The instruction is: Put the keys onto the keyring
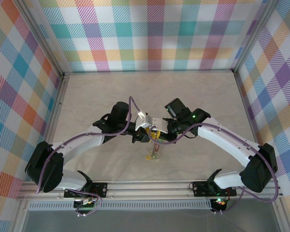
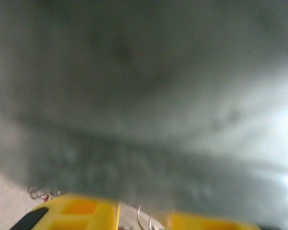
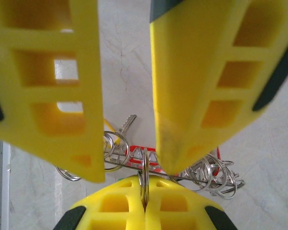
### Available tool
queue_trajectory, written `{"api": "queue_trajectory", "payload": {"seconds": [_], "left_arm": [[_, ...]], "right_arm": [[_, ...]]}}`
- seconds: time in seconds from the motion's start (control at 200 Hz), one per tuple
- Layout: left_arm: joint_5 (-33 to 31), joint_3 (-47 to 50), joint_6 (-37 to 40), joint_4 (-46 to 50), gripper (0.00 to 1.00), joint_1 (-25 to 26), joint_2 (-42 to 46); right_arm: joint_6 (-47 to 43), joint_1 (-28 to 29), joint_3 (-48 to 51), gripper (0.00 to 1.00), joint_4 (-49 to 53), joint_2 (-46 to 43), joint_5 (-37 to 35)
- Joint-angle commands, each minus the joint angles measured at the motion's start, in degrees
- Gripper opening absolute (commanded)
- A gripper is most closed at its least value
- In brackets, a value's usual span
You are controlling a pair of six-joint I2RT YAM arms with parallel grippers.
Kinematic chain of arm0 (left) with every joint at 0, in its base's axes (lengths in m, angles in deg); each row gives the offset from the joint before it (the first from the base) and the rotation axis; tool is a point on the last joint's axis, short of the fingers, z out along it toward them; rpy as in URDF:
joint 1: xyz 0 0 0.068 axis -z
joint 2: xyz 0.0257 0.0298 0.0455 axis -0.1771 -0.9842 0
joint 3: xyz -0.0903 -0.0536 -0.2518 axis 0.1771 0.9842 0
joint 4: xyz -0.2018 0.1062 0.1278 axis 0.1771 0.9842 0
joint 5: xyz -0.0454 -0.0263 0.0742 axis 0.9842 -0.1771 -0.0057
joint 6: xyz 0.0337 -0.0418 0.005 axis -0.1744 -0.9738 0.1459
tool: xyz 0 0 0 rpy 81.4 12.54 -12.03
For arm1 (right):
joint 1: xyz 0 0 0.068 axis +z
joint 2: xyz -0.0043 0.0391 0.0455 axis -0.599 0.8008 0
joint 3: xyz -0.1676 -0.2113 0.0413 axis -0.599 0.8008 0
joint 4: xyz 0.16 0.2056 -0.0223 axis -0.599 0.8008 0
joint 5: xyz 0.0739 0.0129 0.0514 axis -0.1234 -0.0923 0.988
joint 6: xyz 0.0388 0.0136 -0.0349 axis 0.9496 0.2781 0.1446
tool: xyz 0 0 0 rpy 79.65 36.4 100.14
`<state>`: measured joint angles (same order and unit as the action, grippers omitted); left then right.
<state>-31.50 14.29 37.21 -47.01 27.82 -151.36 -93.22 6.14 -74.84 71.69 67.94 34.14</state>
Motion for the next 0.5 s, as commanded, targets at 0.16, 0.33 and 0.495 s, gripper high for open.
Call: {"api": "queue_trajectory", "payload": {"seconds": [0.16, 0.33, 0.495], "left_arm": [[0.91, -1.15, 0.01, -4.17, 0.2, 1.18, -2.97], [-0.1, -0.86, 2.12, -2.08, 0.26, 1.35, -3.21], [0.39, -0.95, 3.53, -0.69, 0.27, 1.61, -3.87]], "right_arm": [[1.19, 0.48, 1.44, 0.0, -6.22, -2.44, 2.45], [0.93, 0.48, 2.0, 0.0, -5.82, -3.35, 2.11], [0.4, 0.41, 1.94, 0.0, -5.42, -3.37, 1.85]]}}
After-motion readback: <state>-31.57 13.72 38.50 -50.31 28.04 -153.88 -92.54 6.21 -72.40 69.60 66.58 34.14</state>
